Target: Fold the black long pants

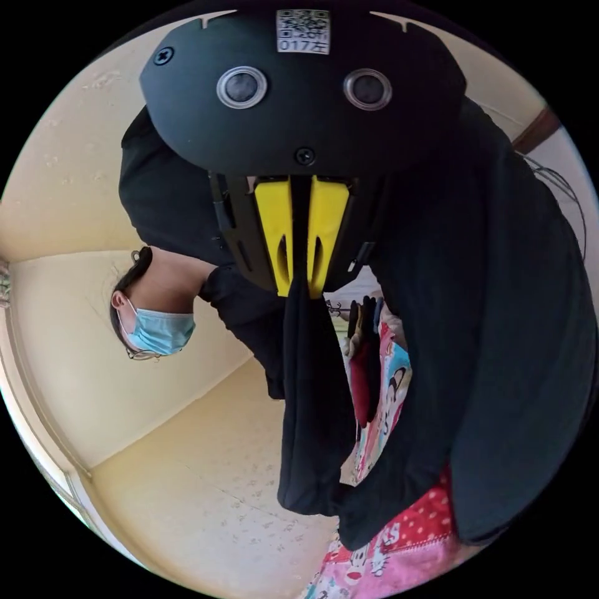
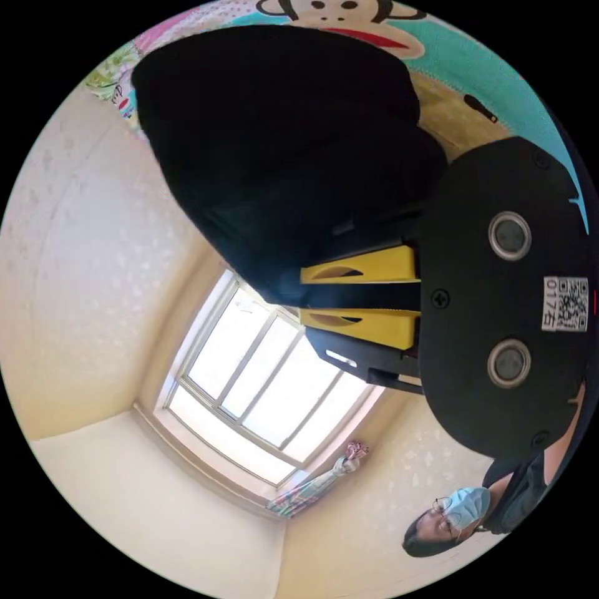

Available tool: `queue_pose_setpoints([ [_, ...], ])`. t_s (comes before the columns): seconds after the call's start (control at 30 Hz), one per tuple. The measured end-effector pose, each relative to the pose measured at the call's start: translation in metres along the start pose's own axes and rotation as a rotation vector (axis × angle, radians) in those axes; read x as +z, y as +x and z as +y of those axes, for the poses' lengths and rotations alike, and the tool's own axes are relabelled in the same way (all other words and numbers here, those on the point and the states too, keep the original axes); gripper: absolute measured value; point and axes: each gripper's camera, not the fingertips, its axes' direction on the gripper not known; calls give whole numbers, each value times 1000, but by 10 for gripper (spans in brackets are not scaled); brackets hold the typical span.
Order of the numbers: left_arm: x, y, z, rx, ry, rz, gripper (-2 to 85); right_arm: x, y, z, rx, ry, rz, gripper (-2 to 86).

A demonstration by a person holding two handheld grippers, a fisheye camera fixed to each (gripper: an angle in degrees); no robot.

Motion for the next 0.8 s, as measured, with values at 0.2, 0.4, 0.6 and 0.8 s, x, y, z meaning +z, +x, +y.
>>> queue_pose_setpoints([
  [0.2,-15,-3,12,-160,18,-342,39,142,51,82,180,-268,-33,86],
  [0.4,19,26,-7,-67,-197,-498,94,115,-10,189,-41,-520,62,96],
  [0.6,40,29,-29,-27,-151,-496,122,59,-63,388,-38,-690,111,115],
  [0.8,84,33,-40,-36,-185,-624,90,62,-69,502,123,-612,-117,91],
])
